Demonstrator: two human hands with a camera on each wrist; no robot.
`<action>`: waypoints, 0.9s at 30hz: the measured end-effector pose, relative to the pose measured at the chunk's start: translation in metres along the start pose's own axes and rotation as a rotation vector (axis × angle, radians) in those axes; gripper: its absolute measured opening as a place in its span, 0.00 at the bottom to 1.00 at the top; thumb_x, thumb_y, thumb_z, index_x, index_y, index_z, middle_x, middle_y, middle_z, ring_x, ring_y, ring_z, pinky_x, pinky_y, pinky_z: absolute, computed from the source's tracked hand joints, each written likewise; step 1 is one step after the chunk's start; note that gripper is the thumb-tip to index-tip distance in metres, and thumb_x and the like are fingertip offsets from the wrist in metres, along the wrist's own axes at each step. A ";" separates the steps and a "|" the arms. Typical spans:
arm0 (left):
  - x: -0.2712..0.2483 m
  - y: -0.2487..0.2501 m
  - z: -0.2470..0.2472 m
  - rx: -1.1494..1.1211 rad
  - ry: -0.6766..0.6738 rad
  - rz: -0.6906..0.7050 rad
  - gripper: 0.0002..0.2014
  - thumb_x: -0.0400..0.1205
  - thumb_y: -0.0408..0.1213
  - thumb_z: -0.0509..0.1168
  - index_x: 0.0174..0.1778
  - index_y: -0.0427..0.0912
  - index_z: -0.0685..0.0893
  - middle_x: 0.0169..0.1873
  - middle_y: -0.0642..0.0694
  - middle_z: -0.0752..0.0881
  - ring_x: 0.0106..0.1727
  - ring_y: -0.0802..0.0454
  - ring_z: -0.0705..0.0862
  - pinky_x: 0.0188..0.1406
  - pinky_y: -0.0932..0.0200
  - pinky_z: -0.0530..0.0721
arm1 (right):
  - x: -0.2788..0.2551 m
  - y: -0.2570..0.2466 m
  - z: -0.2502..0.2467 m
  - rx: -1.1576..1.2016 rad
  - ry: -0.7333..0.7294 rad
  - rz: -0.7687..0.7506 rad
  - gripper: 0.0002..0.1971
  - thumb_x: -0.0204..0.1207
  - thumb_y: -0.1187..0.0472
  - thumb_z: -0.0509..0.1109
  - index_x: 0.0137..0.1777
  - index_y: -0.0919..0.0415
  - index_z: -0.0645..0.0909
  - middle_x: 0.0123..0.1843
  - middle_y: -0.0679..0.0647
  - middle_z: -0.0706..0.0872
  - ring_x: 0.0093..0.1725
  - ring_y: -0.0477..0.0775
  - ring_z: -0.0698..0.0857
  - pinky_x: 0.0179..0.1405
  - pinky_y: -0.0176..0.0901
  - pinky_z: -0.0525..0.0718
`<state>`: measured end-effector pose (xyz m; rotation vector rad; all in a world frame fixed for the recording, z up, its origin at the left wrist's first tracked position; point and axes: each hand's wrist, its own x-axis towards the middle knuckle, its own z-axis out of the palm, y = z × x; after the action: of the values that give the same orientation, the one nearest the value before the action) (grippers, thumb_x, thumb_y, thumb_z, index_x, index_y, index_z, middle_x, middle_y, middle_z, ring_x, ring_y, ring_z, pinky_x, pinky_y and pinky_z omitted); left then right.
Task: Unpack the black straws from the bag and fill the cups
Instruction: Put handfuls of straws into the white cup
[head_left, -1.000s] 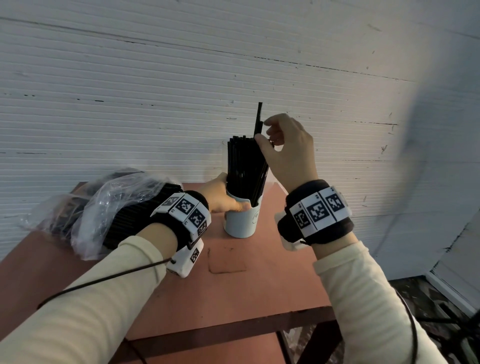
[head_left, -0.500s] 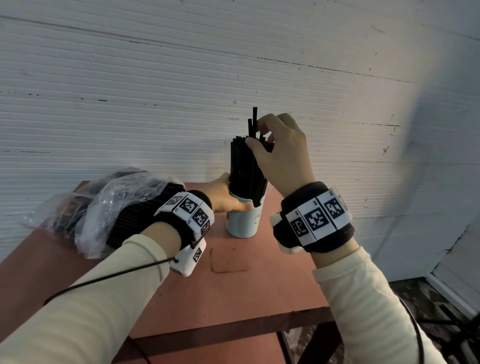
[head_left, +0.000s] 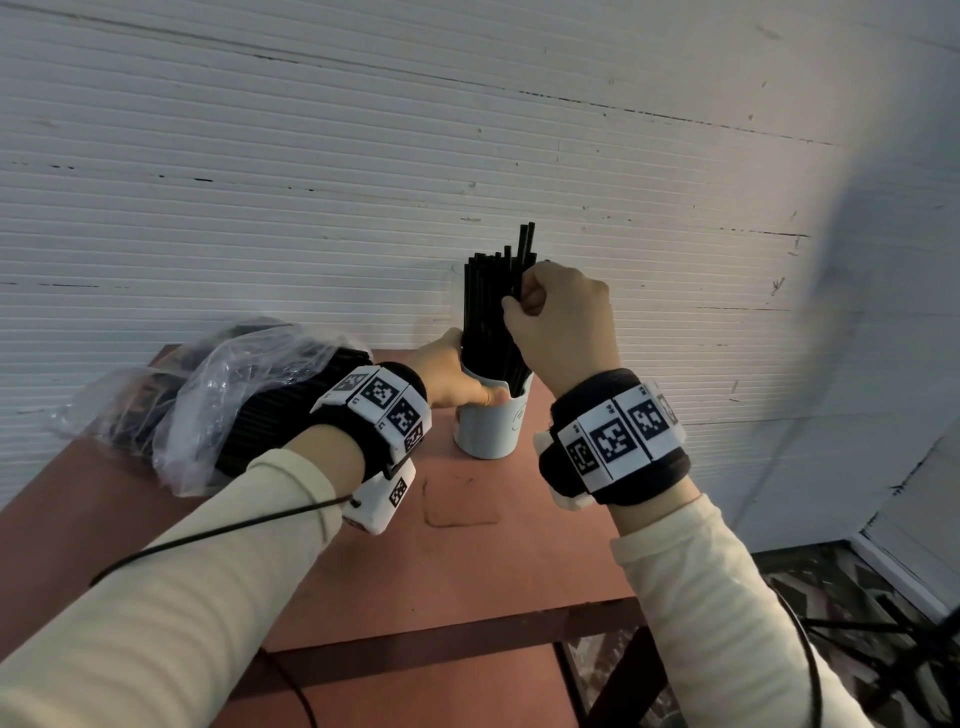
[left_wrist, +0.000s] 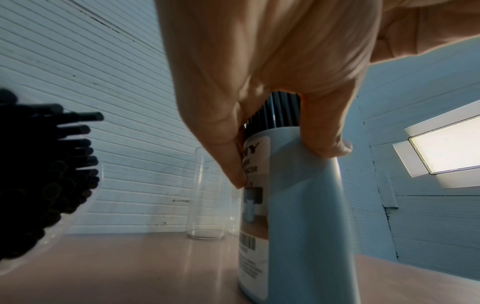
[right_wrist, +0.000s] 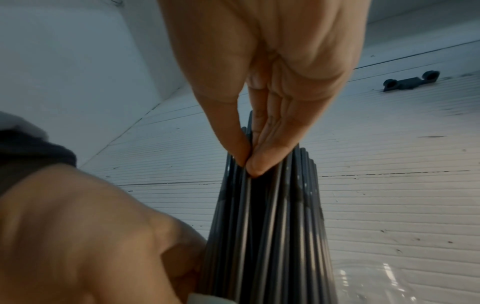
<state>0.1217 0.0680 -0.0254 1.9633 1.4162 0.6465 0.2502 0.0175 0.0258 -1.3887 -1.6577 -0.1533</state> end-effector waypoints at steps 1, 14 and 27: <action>-0.001 0.001 -0.001 0.001 -0.003 0.009 0.37 0.72 0.43 0.79 0.74 0.41 0.70 0.64 0.47 0.81 0.66 0.48 0.79 0.67 0.53 0.77 | -0.001 0.002 0.001 -0.023 -0.018 0.022 0.04 0.75 0.63 0.69 0.42 0.63 0.83 0.37 0.54 0.86 0.39 0.53 0.82 0.40 0.42 0.79; 0.001 -0.004 -0.001 -0.006 -0.019 0.013 0.42 0.69 0.49 0.80 0.76 0.42 0.67 0.66 0.46 0.81 0.68 0.48 0.79 0.69 0.50 0.78 | -0.015 0.010 -0.004 0.051 -0.134 0.110 0.10 0.74 0.53 0.75 0.42 0.61 0.86 0.37 0.49 0.86 0.39 0.44 0.83 0.36 0.26 0.77; 0.006 -0.008 0.001 -0.008 0.005 0.009 0.43 0.69 0.48 0.80 0.77 0.45 0.67 0.67 0.47 0.81 0.67 0.48 0.79 0.66 0.53 0.78 | 0.024 -0.002 -0.012 0.142 0.100 -0.141 0.04 0.74 0.69 0.70 0.46 0.64 0.84 0.46 0.56 0.81 0.43 0.50 0.78 0.43 0.28 0.71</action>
<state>0.1192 0.0749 -0.0321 1.9648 1.4064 0.6606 0.2573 0.0266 0.0501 -1.1407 -1.6503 -0.1797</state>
